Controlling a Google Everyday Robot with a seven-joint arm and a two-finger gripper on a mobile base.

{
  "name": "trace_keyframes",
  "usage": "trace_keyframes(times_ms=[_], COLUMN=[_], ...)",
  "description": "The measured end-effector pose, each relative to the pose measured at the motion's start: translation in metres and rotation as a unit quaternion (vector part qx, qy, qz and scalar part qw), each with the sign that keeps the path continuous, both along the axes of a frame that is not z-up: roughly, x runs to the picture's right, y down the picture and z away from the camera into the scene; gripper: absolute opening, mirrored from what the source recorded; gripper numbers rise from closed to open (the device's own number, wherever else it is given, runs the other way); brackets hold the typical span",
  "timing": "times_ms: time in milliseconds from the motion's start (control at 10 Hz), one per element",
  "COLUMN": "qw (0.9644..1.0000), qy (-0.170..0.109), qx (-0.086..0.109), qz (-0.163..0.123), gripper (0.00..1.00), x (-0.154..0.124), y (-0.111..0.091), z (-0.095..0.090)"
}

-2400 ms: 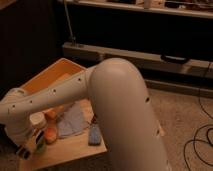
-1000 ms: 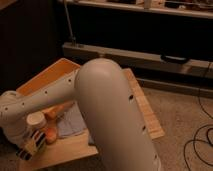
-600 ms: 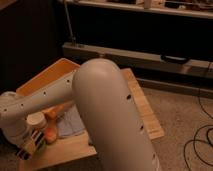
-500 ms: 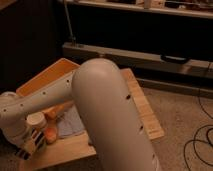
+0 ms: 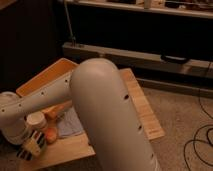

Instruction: Place eraser in plastic cup

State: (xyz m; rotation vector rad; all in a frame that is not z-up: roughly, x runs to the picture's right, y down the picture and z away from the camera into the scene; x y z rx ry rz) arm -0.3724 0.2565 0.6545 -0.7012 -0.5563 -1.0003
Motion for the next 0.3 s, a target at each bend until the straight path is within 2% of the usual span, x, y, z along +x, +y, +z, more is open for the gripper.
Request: trace_keyframes(times_ms=[100, 300], qw=[0.9999, 0.9977], qy=[0.001, -0.005], qx=[-0.002, 0.003], qz=[0.012, 0.067], gripper=[0.80, 0.80], x=[0.002, 0.013], y=[-0.002, -0.017], z=[-0.001, -0.005])
